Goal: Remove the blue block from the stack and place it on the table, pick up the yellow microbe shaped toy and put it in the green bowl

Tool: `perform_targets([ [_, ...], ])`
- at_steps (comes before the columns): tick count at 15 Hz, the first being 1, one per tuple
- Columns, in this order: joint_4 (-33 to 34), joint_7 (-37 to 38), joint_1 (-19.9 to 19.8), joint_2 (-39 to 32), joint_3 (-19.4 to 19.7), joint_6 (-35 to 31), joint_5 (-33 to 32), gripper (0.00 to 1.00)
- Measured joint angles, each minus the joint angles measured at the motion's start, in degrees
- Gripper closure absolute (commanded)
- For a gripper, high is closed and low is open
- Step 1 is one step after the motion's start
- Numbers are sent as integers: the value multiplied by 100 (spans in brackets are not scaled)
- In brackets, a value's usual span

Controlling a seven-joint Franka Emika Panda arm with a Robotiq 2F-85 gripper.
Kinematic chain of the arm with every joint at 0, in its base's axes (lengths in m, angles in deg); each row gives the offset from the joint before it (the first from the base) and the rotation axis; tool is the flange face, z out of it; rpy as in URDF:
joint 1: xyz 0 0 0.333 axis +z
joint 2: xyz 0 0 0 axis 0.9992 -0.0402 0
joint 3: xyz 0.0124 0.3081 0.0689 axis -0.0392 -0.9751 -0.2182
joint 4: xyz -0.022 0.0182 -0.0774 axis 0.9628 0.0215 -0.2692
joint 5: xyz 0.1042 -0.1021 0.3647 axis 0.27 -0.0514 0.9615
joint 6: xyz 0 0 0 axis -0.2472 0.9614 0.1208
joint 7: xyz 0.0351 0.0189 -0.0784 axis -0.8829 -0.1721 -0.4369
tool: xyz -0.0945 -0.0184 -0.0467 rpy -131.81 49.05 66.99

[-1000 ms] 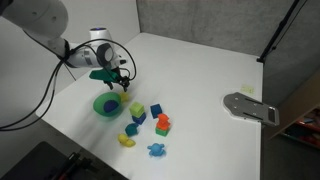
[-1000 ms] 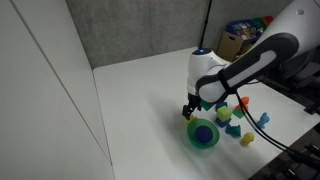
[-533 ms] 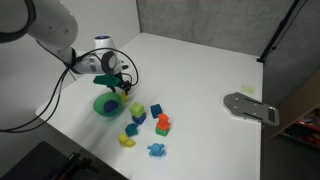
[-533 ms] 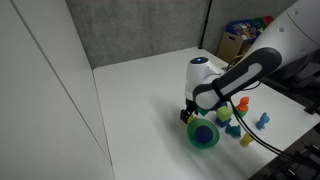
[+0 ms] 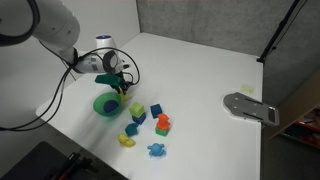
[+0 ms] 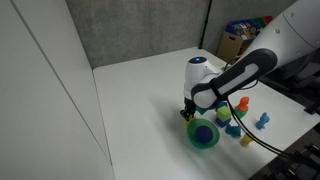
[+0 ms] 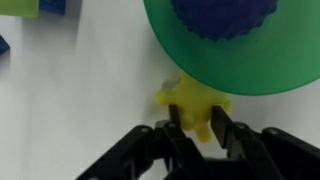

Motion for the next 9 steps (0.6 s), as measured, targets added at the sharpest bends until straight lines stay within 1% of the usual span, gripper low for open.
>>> perform_targets([
  [1,6,-7,2,12,-3,11,15,94],
  [3,20,-9,3,81,-8,54,47,100],
  [4,25,-9,5,123,-10,69,56,96],
  [6,26,-10,9,209,-10,83,68,97],
  [9,24,-9,9,375,-10,162,70,96],
])
